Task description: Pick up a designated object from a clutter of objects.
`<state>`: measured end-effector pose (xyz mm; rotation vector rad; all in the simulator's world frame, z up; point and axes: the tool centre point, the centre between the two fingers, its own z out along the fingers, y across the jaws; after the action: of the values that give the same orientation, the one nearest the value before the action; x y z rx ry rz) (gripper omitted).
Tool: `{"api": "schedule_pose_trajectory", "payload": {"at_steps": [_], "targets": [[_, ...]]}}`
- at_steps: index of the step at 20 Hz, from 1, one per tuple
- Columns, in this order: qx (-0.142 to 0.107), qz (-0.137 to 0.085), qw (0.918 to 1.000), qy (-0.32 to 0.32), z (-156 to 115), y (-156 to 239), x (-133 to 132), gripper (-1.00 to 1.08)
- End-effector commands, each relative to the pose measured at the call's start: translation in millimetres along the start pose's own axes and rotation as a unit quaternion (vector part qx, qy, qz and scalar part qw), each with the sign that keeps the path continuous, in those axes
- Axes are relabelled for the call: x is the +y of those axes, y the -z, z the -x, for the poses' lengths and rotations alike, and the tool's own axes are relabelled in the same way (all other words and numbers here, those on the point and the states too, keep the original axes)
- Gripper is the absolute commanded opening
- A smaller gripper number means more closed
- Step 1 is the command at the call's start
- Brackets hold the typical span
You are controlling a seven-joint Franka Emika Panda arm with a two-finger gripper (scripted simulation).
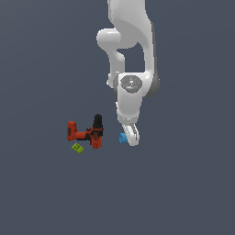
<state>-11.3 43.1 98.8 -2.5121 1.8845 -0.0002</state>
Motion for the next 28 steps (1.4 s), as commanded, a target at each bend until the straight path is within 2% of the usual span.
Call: {"api": "schedule_pose_trajectory", "payload": {"at_steps": [1, 15, 28], "targets": [[0.0, 0.0, 0.9998, -0.018, 1.7, -5.7, 1.6, 1.0], [0.0, 0.001, 0.9992, -0.041, 4.2, -18.6, 4.3, 1.0], [0.0, 0.001, 0.9991, -0.043, 4.3, -63.4, 4.8, 1.0]]}}
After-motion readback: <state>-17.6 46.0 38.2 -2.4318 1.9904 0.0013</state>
